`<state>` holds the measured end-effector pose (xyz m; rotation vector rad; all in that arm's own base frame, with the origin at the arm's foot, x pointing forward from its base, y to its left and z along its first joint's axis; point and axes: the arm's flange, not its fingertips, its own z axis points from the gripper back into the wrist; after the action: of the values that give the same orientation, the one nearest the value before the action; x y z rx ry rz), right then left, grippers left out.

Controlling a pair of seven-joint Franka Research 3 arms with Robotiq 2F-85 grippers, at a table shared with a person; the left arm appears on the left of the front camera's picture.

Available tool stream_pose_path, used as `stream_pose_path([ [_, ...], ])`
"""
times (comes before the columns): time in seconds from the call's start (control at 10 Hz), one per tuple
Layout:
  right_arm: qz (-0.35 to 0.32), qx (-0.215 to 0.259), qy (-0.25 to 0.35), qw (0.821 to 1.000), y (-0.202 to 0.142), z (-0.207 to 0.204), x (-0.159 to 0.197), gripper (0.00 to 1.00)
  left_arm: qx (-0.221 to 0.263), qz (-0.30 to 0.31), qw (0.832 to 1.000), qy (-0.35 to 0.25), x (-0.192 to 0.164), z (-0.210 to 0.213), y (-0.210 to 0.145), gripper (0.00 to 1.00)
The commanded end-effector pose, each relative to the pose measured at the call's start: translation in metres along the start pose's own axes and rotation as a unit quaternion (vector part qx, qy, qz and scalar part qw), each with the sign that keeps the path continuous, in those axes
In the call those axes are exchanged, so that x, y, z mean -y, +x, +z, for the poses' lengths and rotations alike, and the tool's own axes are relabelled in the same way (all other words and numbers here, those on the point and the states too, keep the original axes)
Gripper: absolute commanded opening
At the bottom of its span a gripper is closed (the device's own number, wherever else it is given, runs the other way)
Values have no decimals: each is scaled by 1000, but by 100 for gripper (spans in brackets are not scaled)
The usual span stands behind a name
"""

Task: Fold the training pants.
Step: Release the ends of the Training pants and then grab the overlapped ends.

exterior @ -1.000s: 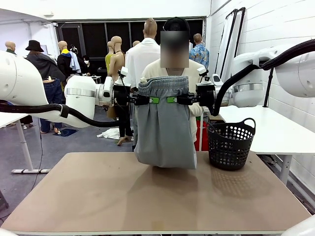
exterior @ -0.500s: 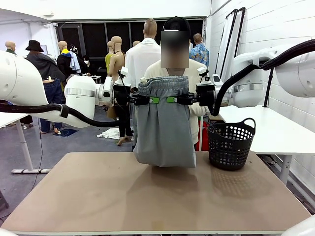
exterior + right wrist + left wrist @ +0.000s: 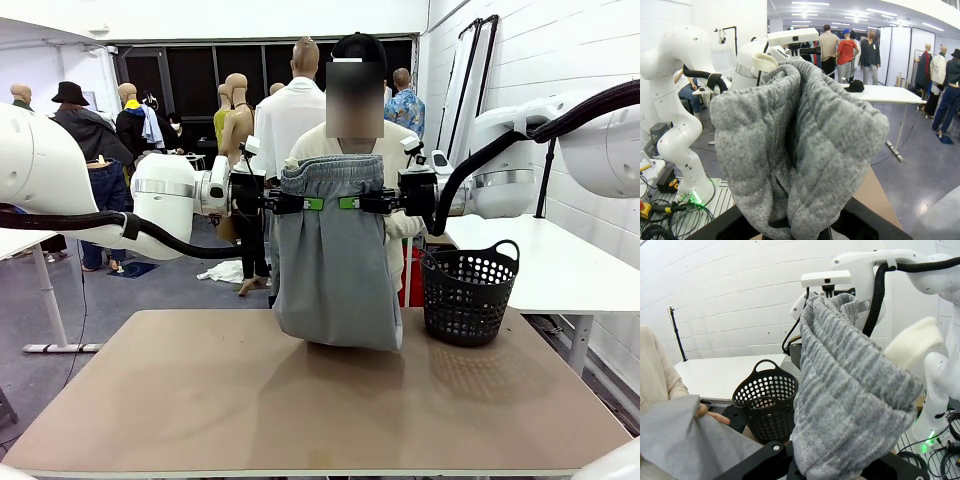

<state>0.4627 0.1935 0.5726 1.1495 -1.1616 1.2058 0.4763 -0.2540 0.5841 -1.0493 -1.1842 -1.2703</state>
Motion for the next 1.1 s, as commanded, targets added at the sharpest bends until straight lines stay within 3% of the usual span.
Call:
stream_pose_path([
  [0.0, 1, 7, 5, 1000, 4, 0, -1, 0, 13, -5, 1000, 1, 5, 0, 1, 0],
  [1.0, 1, 7, 5, 1000, 4, 0, -1, 0, 13, -5, 1000, 1, 5, 0, 1, 0],
])
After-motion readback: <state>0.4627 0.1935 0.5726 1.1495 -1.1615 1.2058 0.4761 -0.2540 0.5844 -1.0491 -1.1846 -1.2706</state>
